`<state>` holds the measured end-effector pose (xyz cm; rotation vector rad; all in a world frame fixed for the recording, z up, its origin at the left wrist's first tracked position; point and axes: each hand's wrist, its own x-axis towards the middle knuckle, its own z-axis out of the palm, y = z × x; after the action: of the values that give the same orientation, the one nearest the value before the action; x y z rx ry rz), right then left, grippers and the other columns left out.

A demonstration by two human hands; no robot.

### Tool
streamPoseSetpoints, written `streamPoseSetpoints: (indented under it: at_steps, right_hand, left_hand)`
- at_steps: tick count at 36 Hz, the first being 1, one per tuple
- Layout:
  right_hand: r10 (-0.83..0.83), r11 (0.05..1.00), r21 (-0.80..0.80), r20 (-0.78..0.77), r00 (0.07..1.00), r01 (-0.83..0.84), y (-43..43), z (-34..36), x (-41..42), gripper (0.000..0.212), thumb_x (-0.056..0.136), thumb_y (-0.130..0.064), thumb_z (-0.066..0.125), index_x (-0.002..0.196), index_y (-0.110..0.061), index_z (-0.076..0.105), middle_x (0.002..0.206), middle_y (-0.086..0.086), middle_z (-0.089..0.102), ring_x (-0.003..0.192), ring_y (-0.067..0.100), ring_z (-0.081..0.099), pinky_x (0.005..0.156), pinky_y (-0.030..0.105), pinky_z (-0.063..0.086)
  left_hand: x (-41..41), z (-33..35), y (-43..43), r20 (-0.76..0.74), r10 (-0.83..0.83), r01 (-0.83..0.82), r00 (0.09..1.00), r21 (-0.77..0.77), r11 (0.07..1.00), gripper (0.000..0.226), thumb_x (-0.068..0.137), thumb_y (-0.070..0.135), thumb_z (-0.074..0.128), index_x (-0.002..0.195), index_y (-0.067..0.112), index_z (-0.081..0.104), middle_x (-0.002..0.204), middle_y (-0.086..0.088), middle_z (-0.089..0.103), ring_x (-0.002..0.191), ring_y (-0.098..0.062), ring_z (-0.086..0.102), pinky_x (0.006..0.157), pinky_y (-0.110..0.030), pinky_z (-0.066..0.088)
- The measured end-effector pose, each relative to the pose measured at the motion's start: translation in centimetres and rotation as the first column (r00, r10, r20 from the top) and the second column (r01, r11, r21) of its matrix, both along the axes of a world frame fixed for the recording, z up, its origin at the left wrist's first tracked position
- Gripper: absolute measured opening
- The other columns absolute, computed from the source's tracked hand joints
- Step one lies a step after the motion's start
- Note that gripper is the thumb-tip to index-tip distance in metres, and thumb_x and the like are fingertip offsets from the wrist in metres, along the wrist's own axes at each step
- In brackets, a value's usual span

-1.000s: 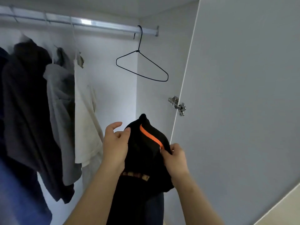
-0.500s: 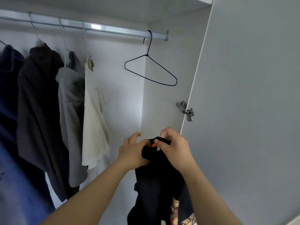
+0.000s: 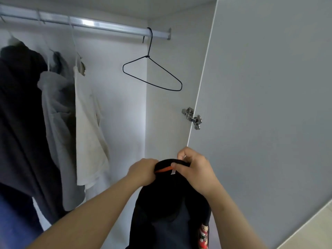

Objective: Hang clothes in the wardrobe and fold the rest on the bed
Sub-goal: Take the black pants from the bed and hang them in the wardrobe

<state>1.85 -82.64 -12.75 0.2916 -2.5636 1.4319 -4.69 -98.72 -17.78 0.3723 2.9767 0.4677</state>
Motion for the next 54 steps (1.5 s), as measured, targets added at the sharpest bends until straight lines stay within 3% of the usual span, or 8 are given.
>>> streamPoseSetpoints:
  at_steps: [12,16,22,28,32,42,49,54]
  right_hand:
    - [0.022,0.963,0.261,0.156,0.988,-0.063,-0.2,-1.6,0.6,0.022,0.08,-0.024,0.068,0.088,-0.038,0.053,0.079,-0.002,0.063,0.071,0.016,0.058,0.065,0.03,0.048]
    - [-0.03,0.835,0.538,0.253,0.967,-0.115,-0.1,-3.3,0.5,0.021,0.081,-0.008,0.051,0.092,-0.026,0.054,0.091,-0.001,0.057,0.089,0.022,0.057,0.076,0.035,0.051]
    - [-0.248,0.896,0.424,0.234,0.94,0.131,-0.2,-4.6,0.5,0.024,0.085,-0.007,0.04,0.098,-0.019,0.057,0.097,0.005,0.054,0.085,0.025,0.057,0.067,0.031,0.046]
    - [-0.349,0.93,-0.057,0.174,0.921,0.363,-0.1,-3.1,-0.2,0.025,0.09,-0.016,0.045,0.102,-0.029,0.062,0.105,0.004,0.061,0.093,0.026,0.058,0.08,0.036,0.049]
    - [-0.327,0.897,-0.241,0.202,0.923,0.37,-0.2,-1.7,-0.9,0.027,0.086,-0.011,0.045,0.094,-0.03,0.062,0.097,0.004,0.063,0.092,0.03,0.059,0.082,0.047,0.053]
    - [-0.147,0.961,-0.213,0.147,0.978,0.176,0.7,1.9,-4.4,0.021,0.087,-0.01,0.047,0.076,-0.024,0.057,0.075,0.0,0.058,0.074,0.02,0.054,0.058,0.026,0.037]
    - [-0.014,0.986,-0.163,0.094,0.996,0.029,0.3,4.8,-7.4,0.019,0.085,-0.01,0.056,0.069,-0.02,0.057,0.067,-0.002,0.055,0.067,0.014,0.053,0.057,0.025,0.038]
    - [0.185,0.974,-0.142,0.062,0.981,-0.175,-0.1,6.1,-10.2,0.014,0.083,-0.028,0.069,0.09,-0.036,0.06,0.104,-0.005,0.052,0.089,0.013,0.056,0.065,0.015,0.042]
  left_hand:
    - [0.2,3.2,-4.5,0.42,0.408,-0.561,0.811,0.357,0.747,0.027,0.089,0.003,0.034,0.096,0.001,0.06,0.088,-0.025,0.067,0.069,-0.036,0.067,0.054,-0.041,0.058]
    - [0.1,3.8,-5.0,0.393,0.453,-0.583,0.8,0.685,0.436,0.023,0.088,-0.007,0.044,0.105,0.003,0.056,0.108,-0.02,0.058,0.091,-0.036,0.06,0.067,-0.048,0.057]
    - [1.7,6.0,-4.6,0.334,0.528,-0.463,0.78,0.877,0.129,0.045,0.087,-0.01,0.023,0.097,0.018,0.057,0.108,-0.011,0.051,0.078,-0.021,0.054,0.062,-0.036,0.053]
    - [3.9,8.6,-5.9,0.31,0.62,-0.283,0.721,0.948,-0.144,0.047,0.086,-0.015,0.022,0.104,0.014,0.054,0.094,-0.003,0.049,0.082,-0.019,0.053,0.062,-0.034,0.053]
    - [4.2,10.1,-5.1,0.284,0.627,-0.281,0.725,0.954,-0.108,0.041,0.091,-0.011,0.024,0.094,0.015,0.056,0.088,-0.002,0.049,0.077,-0.018,0.053,0.071,-0.034,0.054]
    - [2.5,13.2,-4.3,0.471,0.3,-0.297,0.829,0.827,-0.478,0.029,0.095,-0.006,0.035,0.079,0.008,0.055,0.083,-0.011,0.053,0.073,-0.021,0.055,0.044,-0.028,0.055]
    - [-0.2,15.3,-4.3,0.46,0.224,-0.216,0.859,0.722,-0.657,0.022,0.094,0.003,0.043,0.073,0.005,0.051,0.076,-0.006,0.052,0.067,-0.015,0.053,0.054,-0.029,0.049]
    - [-4.0,15.1,-4.1,0.487,0.25,-0.256,0.837,0.752,-0.608,0.02,0.092,0.01,0.046,0.073,0.007,0.051,0.071,-0.006,0.051,0.063,-0.017,0.052,0.058,-0.028,0.047]
